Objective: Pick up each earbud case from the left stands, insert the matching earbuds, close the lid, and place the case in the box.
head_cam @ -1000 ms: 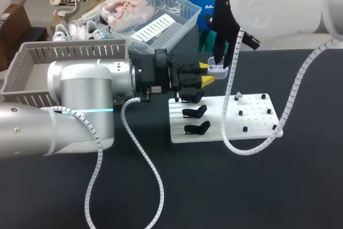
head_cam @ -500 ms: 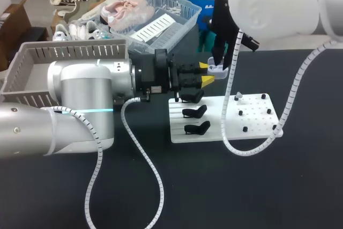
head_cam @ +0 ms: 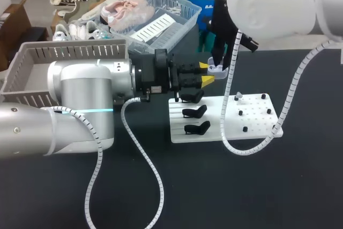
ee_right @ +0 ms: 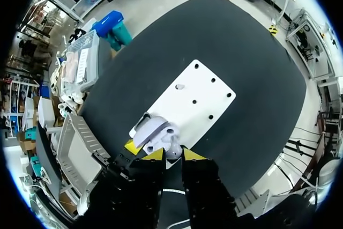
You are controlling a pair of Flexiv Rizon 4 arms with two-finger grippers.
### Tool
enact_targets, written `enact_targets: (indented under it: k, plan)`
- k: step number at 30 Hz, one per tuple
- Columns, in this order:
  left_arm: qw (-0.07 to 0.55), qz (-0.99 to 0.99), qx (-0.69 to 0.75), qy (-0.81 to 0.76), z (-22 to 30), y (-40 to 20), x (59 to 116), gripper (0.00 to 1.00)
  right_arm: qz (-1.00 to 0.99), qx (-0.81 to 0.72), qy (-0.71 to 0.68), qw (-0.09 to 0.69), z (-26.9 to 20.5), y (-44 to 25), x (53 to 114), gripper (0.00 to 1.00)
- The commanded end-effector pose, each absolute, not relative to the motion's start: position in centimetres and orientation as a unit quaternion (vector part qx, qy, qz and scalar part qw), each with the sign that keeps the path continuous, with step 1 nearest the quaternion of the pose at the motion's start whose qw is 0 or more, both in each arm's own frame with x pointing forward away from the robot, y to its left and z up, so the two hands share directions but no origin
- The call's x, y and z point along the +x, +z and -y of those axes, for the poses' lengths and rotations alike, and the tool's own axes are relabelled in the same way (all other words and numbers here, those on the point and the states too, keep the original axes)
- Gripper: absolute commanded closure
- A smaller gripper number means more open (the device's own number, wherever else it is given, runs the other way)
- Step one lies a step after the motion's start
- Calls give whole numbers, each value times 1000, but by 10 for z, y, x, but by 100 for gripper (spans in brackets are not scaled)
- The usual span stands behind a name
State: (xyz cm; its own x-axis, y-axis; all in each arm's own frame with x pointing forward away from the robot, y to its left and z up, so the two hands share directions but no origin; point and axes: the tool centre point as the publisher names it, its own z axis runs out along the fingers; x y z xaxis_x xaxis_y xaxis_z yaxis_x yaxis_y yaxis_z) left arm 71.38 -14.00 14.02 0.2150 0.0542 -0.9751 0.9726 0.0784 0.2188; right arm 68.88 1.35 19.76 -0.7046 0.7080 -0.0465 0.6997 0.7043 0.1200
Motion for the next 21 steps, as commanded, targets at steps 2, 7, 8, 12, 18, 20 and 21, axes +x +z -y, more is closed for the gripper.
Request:
enact_targets:
  k: [2,7,8,12,18,20,21]
  plan:
    - [562,-474,541,-408,140,140,713,100,-921,383,49,45,-12,196,689,100]
    - [562,-474,541,-408,140,140,713,100,-921,384,50,42,-11,194,690,100]
    - [562,-474,541,-408,140,140,713,100,-921,384,50,42,-10,194,690,100]
    - [562,-474,541,-408,140,140,713,100,-921,383,52,42,-11,195,693,100]
    - [562,-474,541,-408,140,140,713,100,-922,382,52,44,-9,197,697,100]
    - [562,-474,541,-408,140,140,713,100,-922,382,51,43,-8,196,698,100]
    - [562,-474,541,-408,140,140,713,100,-922,382,51,43,-8,195,698,100]
